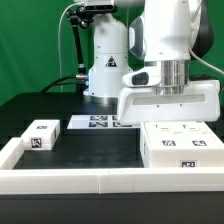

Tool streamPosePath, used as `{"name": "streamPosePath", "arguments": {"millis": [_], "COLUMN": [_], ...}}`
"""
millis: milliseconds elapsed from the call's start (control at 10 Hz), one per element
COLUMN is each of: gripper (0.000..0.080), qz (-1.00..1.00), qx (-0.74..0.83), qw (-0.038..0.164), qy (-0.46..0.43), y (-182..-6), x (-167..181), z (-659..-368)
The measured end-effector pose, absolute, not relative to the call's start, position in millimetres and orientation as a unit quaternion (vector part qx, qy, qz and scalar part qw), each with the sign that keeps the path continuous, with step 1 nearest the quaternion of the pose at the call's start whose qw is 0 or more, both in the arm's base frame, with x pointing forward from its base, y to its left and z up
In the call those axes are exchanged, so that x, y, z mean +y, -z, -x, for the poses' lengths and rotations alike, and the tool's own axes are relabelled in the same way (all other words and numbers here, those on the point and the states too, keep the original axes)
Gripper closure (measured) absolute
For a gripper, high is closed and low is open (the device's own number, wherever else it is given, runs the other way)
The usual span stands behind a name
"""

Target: Assemble cabinet

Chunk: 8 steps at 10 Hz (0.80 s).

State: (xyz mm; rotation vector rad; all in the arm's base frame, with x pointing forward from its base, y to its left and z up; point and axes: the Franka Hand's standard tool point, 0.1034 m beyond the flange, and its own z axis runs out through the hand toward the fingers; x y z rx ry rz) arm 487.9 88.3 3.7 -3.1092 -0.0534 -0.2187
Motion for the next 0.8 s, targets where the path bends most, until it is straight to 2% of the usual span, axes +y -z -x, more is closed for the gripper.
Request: {"name": "streamPosePath", "arguments": {"millis": [100,200,500,800], "gripper": [0.0778,0.0792,0.0797,0.0797], "qz": [0.997,0.997,0.997,0.996], "qx": [-0.017,-0.018,-0.02,-0.032], "qw": [0.012,0.012,0.012,0.014], "qy": [0.07,0.07,0.07,0.078], "y": [-3.7,-3.7,-4.2,-24.1], "x": [88.4,88.4,88.4,90.5], "z": [-487.9,-487.9,-487.9,-488.2]}}
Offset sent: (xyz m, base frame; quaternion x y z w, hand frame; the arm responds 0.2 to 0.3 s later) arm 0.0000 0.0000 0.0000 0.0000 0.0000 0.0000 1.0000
